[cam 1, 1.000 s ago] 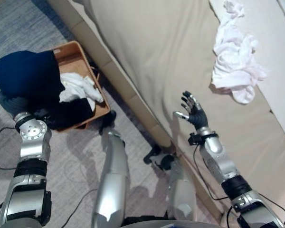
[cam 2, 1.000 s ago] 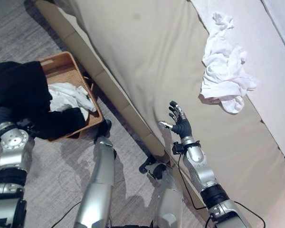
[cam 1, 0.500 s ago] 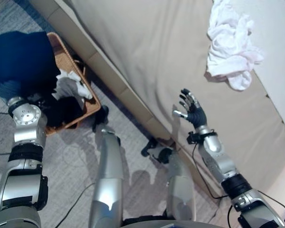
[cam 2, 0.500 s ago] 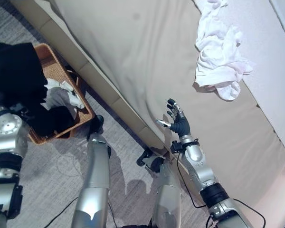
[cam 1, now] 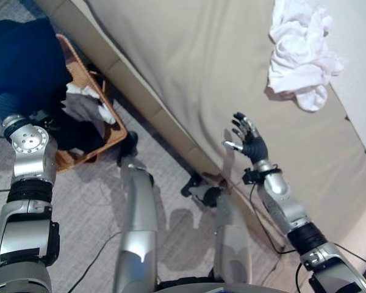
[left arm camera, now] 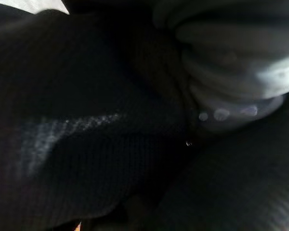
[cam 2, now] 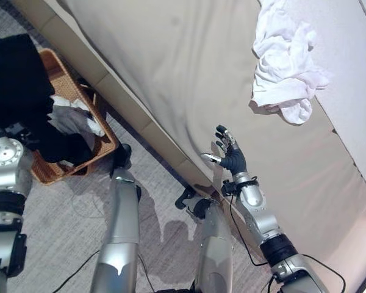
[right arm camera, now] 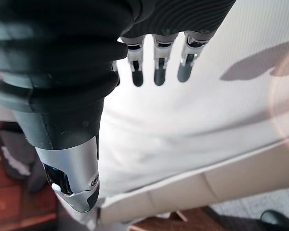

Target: Pick up clothes into the bucket

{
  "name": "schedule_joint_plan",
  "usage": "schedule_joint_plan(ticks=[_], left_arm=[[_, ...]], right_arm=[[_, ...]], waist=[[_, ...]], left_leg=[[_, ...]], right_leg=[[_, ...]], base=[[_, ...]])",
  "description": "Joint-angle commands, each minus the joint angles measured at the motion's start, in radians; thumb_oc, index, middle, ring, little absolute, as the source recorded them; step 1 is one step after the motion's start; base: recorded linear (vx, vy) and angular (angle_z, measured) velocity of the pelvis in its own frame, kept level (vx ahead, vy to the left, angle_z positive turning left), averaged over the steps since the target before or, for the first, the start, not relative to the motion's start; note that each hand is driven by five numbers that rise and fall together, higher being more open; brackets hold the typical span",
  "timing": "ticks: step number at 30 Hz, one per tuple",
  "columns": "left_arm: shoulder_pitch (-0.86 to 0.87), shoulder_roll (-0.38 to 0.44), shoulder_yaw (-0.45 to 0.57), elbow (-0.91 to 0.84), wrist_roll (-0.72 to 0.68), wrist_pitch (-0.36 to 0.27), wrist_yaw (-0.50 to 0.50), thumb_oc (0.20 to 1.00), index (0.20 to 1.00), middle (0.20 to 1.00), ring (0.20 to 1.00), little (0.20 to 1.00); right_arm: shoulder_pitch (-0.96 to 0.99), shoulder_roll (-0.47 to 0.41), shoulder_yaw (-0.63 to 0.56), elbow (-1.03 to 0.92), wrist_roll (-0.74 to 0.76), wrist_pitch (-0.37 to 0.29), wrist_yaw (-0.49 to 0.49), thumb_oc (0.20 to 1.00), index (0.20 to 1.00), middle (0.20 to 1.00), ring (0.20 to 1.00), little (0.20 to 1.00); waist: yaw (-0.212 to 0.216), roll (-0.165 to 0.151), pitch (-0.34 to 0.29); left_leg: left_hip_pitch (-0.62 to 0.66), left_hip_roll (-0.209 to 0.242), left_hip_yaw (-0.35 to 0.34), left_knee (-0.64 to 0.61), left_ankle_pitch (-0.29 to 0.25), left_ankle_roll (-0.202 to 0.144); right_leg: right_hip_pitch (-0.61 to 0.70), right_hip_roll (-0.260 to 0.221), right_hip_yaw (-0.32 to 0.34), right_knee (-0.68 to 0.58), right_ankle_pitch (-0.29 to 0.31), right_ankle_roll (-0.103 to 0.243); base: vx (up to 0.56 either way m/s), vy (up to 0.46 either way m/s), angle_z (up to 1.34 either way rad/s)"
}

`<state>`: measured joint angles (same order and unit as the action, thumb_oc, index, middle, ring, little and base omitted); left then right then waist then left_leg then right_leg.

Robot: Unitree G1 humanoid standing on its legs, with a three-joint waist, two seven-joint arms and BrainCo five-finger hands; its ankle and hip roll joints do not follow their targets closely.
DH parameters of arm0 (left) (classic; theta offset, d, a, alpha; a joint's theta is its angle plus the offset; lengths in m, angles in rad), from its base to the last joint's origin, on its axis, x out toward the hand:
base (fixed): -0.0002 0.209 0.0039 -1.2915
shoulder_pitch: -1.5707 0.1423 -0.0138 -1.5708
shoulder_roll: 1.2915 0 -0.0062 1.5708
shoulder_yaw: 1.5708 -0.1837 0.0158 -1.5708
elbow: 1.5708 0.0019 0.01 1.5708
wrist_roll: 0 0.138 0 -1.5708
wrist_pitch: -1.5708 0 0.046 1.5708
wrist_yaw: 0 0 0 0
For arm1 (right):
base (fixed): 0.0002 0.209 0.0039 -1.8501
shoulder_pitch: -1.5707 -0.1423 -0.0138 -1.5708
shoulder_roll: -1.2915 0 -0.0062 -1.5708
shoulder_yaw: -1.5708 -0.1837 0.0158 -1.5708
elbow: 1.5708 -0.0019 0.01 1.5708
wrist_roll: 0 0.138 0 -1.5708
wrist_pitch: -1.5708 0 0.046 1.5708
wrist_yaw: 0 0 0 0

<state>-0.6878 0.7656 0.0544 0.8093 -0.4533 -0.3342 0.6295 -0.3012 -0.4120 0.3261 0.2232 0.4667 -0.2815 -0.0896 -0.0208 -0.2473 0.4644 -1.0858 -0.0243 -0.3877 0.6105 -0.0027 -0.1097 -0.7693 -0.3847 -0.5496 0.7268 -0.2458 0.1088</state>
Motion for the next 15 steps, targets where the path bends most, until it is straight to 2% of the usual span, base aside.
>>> schedule_joint_plan(ticks=[1, 9, 10, 11, 12, 15], left_arm=[[-0.036, 0.047, -0.024, 0.046, 0.054, -0.016, -0.012, 0.2, 0.2, 0.2, 0.2, 0.2], [-0.062, 0.014, -0.041, 0.201, -0.009, 0.052, -0.068, 0.2, 0.2, 0.2, 0.2, 0.2], [-0.073, 0.016, -0.047, 0.209, -0.023, 0.056, -0.081, 0.567, 0.567, 0.567, 0.567, 0.567], [-0.079, 0.02, -0.057, 0.202, -0.017, 0.06, -0.085, 0.805, 0.805, 0.805, 0.805, 0.805], [-0.083, 0.021, -0.069, 0.192, -0.013, 0.062, -0.093, 1.0, 1.0, 1.0, 1.0, 1.0], [-0.066, 0.021, -0.072, 0.156, -0.003, 0.055, -0.105, 1.0, 1.0, 1.0, 1.0, 1.0]], right_arm=[[0.036, -0.011, -0.034, -0.062, 0.047, -0.076, 0.006, 1.0, 1.0, 1.0, 1.0, 1.0], [0.022, -0.023, -0.028, -0.074, 0.039, -0.078, -0.002, 1.0, 1.0, 1.0, 1.0, 1.0], [0.021, -0.026, -0.027, -0.075, 0.04, -0.076, -0.001, 1.0, 1.0, 1.0, 1.0, 1.0], [0.021, -0.029, -0.027, -0.075, 0.038, -0.074, -0.003, 1.0, 1.0, 1.0, 1.0, 1.0], [0.021, -0.031, -0.03, -0.077, 0.037, -0.072, -0.004, 1.0, 1.0, 1.0, 1.0, 1.0], [0.027, -0.034, -0.049, -0.079, 0.031, -0.068, -0.005, 1.0, 1.0, 1.0, 1.0, 1.0]], waist=[[0.03, -0.032, -0.024], [0.022, -0.03, -0.023], [0.02, -0.027, -0.025], [0.019, -0.026, -0.026], [0.017, -0.024, -0.029], [0.017, -0.015, -0.038]], left_leg=[[0.021, 0.034, 0.043, 0.034, -0.063, 0.036], [0.006, 0.032, 0.042, 0.042, -0.063, 0.041], [0.003, 0.032, 0.043, 0.043, -0.062, 0.041], [0.0, 0.032, 0.045, 0.045, -0.062, 0.04], [-0.003, 0.032, 0.045, 0.046, -0.062, 0.041], [-0.005, 0.03, 0.046, 0.041, -0.06, 0.041]], right_leg=[[0.012, -0.002, 0.063, 0.033, 0.042, 0.076], [0.0, -0.002, 0.065, 0.034, 0.048, 0.077], [-0.003, -0.003, 0.066, 0.035, 0.048, 0.076], [-0.004, -0.003, 0.065, 0.035, 0.049, 0.076], [-0.006, -0.004, 0.064, 0.035, 0.049, 0.076], [-0.004, -0.004, 0.061, 0.03, 0.051, 0.076]], base=[[0.0, 0.0, 0.0], [0.0, 0.0, 0.0], [0.0, 0.0, 0.0], [0.0, 0.0, 0.0], [0.0, 0.0, 0.0], [0.0, 0.0, 0.0]])
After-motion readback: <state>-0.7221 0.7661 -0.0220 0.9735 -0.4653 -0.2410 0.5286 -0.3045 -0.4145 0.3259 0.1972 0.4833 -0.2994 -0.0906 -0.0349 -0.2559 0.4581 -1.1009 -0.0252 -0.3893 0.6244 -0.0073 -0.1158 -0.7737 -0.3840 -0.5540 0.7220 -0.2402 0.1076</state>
